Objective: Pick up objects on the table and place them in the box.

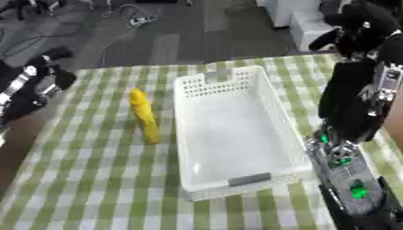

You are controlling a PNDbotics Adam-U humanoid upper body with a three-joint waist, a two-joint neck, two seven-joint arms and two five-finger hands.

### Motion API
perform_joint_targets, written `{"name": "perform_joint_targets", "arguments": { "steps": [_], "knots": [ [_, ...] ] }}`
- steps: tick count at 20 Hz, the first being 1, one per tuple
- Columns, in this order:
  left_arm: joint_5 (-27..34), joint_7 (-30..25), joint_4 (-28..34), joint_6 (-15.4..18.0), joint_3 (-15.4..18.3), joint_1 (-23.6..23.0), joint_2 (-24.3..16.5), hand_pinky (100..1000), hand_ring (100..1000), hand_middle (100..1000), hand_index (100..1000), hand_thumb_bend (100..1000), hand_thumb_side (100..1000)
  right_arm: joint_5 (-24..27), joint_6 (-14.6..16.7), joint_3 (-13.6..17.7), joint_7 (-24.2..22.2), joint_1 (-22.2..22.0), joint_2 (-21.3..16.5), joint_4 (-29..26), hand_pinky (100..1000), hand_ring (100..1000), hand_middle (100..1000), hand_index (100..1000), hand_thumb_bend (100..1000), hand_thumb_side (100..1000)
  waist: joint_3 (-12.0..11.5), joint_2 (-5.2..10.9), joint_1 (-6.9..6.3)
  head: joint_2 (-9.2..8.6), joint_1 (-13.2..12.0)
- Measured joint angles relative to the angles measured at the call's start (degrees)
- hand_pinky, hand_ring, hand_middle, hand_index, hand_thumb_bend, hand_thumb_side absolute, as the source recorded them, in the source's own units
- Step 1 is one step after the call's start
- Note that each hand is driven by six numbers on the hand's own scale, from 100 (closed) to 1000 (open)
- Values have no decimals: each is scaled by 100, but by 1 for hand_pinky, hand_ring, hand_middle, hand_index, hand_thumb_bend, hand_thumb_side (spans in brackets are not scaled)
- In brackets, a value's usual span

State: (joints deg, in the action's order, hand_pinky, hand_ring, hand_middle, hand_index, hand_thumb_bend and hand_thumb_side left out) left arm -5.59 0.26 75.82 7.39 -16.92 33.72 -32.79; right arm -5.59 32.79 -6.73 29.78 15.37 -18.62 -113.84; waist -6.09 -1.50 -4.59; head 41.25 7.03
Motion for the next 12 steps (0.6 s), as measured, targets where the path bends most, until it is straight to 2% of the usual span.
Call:
{"name": "perform_joint_targets", "arguments": {
  "steps": [7,12],
  "knots": [
    [-138,216,-463,145,12,72,237,964,697,899,1000,547,847,44,-7,-2,-11,18,27,0,381,614,632,730,100,916,26,-13,-2,-1,-101],
    [-132,794,-720,221,38,192,472,935,685,887,1000,582,798,54,-21,-16,-29,29,47,0,381,614,632,730,100,916,25,-13,-1,-58,-305]
  ]
}}
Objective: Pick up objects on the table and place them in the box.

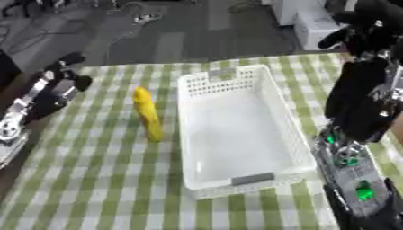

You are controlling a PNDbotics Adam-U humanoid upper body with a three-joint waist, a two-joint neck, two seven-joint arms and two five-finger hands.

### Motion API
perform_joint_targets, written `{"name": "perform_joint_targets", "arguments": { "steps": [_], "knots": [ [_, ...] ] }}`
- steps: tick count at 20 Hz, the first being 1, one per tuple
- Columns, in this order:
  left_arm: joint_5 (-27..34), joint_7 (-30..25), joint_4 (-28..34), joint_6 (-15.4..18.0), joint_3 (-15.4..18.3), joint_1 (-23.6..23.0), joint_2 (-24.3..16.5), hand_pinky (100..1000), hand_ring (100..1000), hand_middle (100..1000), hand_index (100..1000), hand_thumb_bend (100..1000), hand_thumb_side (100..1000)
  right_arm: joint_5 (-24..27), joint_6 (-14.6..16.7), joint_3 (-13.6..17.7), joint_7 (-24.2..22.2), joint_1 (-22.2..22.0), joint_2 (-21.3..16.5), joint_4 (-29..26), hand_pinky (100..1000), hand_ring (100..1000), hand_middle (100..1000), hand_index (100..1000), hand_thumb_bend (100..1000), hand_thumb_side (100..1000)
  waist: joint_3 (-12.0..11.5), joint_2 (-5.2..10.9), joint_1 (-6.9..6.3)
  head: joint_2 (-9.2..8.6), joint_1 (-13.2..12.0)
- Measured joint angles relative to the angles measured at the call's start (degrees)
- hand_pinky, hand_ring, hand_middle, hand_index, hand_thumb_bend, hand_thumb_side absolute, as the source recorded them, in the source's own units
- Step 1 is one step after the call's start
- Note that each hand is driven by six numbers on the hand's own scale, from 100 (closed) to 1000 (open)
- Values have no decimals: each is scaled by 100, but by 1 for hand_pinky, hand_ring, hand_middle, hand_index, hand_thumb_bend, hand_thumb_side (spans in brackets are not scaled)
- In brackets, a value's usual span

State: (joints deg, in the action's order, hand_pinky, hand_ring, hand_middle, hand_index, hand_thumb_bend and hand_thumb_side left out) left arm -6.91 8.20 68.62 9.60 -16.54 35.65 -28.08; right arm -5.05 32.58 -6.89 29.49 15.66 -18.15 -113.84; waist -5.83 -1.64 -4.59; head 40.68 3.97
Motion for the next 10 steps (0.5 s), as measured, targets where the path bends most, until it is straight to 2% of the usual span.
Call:
{"name": "perform_joint_targets", "arguments": {
  "steps": [6,10],
  "knots": [
    [6,1214,-425,289,43,72,350,955,726,913,1000,590,768,3,10,-15,-15,0,0,0,381,614,633,730,100,916,-16,0,16,-49,-56],
    [-16,1737,-762,520,39,99,574,950,717,909,1000,591,773,4,17,-16,-23,0,2,0,381,614,633,730,100,917,-16,0,20,-50,-95]
  ]
}}
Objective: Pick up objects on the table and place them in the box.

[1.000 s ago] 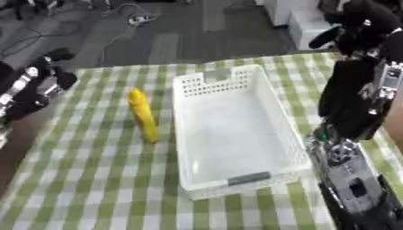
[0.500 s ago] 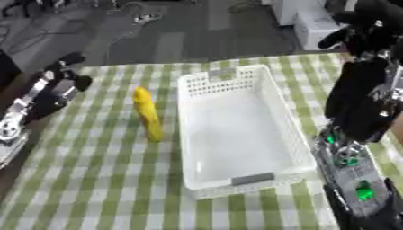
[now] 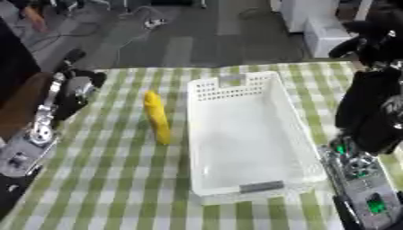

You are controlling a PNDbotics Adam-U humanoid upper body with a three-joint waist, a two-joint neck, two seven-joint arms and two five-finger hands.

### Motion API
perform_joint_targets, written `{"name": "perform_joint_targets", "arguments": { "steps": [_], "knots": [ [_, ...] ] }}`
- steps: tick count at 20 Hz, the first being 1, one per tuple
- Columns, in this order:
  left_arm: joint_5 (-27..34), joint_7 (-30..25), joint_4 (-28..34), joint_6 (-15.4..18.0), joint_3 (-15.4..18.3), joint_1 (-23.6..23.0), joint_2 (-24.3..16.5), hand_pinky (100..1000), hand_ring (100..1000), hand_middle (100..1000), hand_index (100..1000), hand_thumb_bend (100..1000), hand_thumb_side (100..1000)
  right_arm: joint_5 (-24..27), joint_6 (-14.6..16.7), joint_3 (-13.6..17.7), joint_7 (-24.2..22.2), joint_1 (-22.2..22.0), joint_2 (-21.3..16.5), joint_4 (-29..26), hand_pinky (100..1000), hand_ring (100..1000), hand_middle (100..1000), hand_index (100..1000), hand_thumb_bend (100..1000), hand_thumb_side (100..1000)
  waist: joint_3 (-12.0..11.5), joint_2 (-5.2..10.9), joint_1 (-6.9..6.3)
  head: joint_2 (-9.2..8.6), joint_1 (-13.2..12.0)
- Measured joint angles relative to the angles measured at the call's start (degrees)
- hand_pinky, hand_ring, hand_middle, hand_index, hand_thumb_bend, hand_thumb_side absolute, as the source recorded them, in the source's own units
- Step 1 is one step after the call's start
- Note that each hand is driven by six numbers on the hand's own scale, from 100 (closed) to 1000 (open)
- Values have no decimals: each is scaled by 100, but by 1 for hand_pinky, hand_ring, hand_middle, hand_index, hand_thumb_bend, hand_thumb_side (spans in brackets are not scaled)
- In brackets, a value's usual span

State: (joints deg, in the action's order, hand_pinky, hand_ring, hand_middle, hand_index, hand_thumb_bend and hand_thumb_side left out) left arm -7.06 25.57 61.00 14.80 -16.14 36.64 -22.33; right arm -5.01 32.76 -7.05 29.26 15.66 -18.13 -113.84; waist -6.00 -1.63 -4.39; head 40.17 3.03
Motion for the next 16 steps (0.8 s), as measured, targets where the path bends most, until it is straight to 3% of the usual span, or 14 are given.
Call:
{"name": "perform_joint_targets", "arguments": {
  "steps": [4,16],
  "knots": [
    [-117,49,-261,135,-35,1,130,947,679,888,1000,586,797,19,1,-1,-2,0,2,0,381,614,633,730,100,917,1,0,8,0,-1],
    [-481,-567,-622,135,-70,31,328,947,665,873,1000,562,829,42,1,-2,-8,7,6,0,382,614,633,730,100,917,22,0,24,0,-1]
  ]
}}
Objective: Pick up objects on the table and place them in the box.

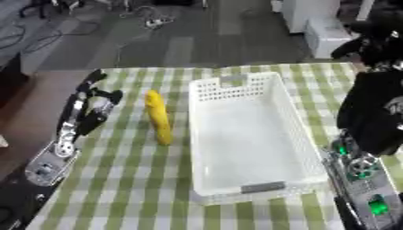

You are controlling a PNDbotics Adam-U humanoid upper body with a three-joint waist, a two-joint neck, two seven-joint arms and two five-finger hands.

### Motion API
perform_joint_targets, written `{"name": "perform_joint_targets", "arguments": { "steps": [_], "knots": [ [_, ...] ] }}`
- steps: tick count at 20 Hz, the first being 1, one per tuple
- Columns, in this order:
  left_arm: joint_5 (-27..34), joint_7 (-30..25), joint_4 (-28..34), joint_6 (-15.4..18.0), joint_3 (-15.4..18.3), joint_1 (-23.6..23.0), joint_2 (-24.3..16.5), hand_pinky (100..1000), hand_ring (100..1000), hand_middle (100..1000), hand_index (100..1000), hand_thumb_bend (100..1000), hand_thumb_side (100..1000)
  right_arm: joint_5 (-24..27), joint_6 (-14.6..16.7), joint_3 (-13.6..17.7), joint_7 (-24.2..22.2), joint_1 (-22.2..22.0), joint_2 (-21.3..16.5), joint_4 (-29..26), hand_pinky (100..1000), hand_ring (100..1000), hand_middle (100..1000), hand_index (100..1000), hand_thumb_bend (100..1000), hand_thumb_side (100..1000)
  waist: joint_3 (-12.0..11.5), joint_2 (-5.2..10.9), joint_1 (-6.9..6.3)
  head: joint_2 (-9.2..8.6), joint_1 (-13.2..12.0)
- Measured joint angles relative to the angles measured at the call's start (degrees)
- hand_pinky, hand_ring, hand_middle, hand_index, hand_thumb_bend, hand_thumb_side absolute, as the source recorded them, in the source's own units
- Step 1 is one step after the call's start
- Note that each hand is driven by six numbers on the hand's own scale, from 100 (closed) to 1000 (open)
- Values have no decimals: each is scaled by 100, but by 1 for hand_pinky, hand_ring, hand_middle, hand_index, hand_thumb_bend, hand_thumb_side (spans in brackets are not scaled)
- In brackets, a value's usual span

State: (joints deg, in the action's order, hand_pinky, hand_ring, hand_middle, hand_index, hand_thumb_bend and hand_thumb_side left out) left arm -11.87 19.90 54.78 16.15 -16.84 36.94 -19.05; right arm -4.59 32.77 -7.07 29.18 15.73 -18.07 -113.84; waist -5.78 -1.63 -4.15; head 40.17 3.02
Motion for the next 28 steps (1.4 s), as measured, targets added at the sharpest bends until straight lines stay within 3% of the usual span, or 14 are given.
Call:
{"name": "perform_joint_targets", "arguments": {
  "steps": [17,28],
  "knots": [
    [-355,-820,-156,-74,-63,147,270,1000,720,907,1000,549,894,54,0,-5,-43,27,45,0,382,614,633,730,100,917,31,0,-8,-1,-2],
    [-173,-1186,-62,-113,-176,240,395,1000,734,921,1000,569,911,57,-3,-33,-47,27,45,0,381,614,633,730,100,917,-4,10,-10,-34,-53]
  ]
}}
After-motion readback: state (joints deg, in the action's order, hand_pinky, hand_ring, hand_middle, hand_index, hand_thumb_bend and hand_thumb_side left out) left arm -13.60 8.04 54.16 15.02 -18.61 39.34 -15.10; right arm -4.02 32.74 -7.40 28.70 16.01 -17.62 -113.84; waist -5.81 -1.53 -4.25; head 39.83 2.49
